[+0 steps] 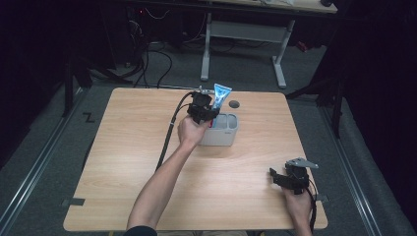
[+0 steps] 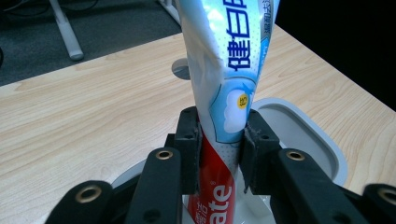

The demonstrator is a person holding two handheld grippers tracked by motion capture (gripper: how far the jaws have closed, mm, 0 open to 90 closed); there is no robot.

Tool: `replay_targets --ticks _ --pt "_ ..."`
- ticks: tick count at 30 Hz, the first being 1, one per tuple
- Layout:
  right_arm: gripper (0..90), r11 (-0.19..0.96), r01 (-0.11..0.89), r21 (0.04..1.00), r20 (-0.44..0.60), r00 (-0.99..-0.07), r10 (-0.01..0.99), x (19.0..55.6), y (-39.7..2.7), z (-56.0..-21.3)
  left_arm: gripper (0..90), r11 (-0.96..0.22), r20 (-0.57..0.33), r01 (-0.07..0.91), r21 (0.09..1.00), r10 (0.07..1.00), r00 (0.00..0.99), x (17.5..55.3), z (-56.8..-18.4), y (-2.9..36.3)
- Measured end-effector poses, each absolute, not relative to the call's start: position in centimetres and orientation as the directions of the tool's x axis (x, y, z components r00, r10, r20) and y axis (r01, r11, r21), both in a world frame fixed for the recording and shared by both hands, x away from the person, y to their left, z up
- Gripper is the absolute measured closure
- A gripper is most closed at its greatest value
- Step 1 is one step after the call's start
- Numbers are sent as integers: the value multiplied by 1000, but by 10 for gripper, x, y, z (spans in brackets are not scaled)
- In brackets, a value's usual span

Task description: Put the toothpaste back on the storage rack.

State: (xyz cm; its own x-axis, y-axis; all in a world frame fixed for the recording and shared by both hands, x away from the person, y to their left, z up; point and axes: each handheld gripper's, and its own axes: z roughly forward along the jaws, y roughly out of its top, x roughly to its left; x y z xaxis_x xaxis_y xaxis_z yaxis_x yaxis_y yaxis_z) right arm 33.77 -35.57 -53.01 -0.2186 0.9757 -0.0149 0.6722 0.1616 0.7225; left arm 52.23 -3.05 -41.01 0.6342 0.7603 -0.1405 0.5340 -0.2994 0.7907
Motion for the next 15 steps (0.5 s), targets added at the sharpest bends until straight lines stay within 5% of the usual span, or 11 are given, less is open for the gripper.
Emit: replay_targets --ticks 15 --pt "309 161 672 723 -15 -218 976 338 -356 -530 711 -335 -100 513 791 756 647 516 -410 -35"
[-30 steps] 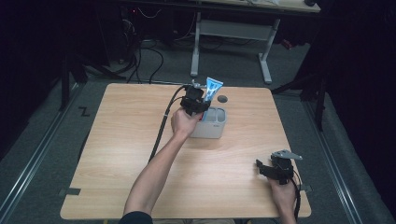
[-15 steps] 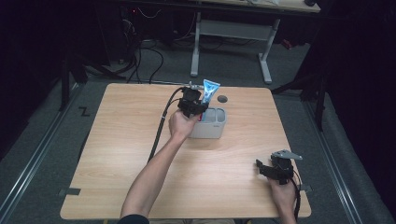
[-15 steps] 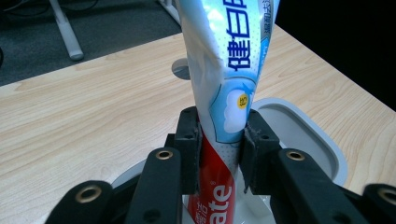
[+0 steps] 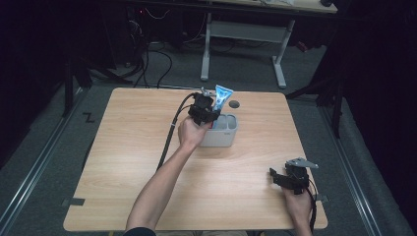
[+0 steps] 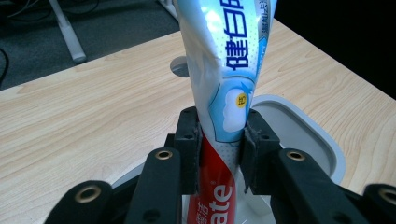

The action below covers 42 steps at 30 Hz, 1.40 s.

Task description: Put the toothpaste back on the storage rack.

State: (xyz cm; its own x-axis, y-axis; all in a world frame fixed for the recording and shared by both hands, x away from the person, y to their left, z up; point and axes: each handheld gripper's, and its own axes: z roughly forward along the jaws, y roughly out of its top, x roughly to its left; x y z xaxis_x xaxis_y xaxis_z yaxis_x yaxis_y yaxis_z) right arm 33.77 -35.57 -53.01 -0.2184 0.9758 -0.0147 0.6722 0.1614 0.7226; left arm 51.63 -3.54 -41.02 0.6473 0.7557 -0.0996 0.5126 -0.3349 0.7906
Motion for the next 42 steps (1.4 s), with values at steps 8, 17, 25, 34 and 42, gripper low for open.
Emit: replay_targets --ticks 8,17,25,34,42 --pt "309 161 672 723 -15 -218 976 338 -356 -530 714 -353 -78 499 791 752 655 515 -410 -38" --pt "309 161 672 723 -14 -218 976 338 -356 -530 712 -364 -72 497 788 747 661 514 -415 -41" --pt "309 161 672 723 -14 -218 976 338 -356 -530 708 -401 -48 501 767 742 669 512 -421 -43" --pt "309 161 672 723 -14 -218 976 338 -356 -530 706 -400 -64 521 754 745 664 512 -425 -40" --pt "309 161 672 723 -15 -218 976 338 -356 -530 701 -396 -69 527 752 747 661 512 -427 -39"
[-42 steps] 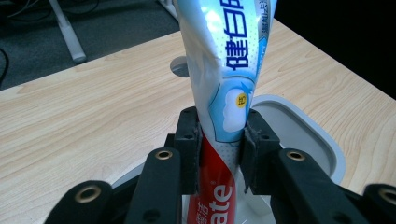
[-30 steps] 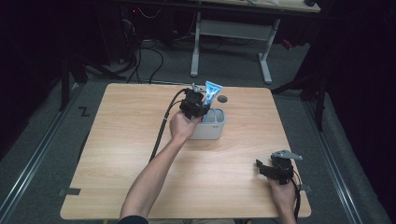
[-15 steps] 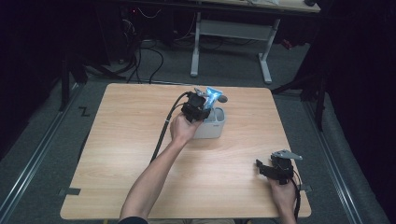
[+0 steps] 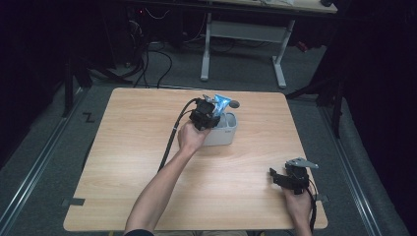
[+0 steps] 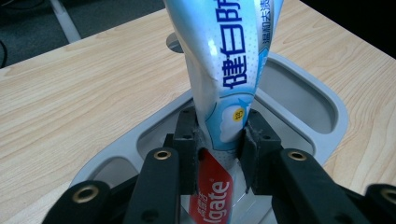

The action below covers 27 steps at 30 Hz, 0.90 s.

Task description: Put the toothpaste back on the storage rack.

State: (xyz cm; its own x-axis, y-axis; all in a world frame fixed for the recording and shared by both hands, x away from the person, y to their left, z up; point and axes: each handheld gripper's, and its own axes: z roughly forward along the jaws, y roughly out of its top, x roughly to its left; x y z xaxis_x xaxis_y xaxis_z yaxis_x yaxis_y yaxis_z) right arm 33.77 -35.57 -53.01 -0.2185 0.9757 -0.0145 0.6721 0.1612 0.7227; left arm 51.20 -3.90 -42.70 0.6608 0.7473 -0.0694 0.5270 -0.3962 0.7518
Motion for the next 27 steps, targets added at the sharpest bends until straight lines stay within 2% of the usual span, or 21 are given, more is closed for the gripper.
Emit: replay_targets --ticks 19,27 --pt "310 161 672 723 -15 -218 976 338 -356 -530 640 -351 -94 523 777 757 647 507 -420 -28" --pt "310 159 673 723 -13 -216 976 338 -356 -530 567 -327 -103 510 796 757 646 504 -420 -18"
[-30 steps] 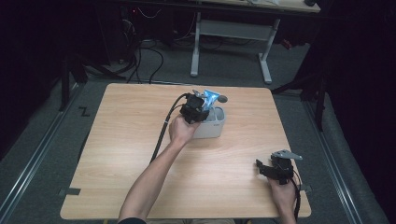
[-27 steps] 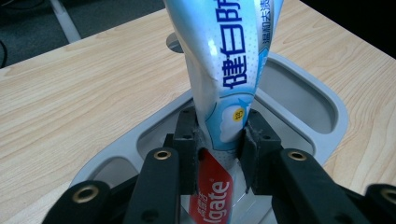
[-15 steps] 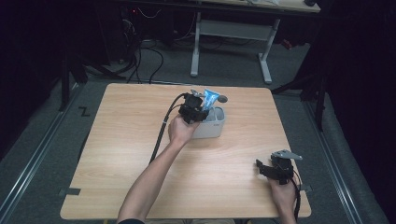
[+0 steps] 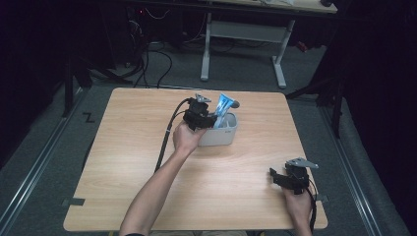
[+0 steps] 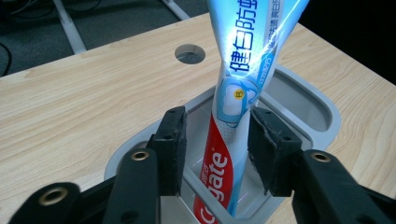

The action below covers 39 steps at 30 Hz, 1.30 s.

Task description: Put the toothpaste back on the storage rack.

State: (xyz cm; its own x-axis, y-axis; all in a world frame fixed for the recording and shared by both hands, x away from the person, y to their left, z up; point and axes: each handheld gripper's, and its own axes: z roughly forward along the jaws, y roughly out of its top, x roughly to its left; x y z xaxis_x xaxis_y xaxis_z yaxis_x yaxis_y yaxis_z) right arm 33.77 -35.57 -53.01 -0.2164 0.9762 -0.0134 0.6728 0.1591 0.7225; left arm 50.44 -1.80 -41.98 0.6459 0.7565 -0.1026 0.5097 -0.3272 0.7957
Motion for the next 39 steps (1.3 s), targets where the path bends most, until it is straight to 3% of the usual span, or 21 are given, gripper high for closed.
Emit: replay_targets --ticks 13,39 --pt "310 155 673 724 -12 -212 977 338 -356 -530 503 -314 -88 471 825 751 655 497 -408 -5" --pt "310 155 673 723 -13 -211 977 338 -356 -530 523 -303 -49 430 850 769 638 477 -390 32"
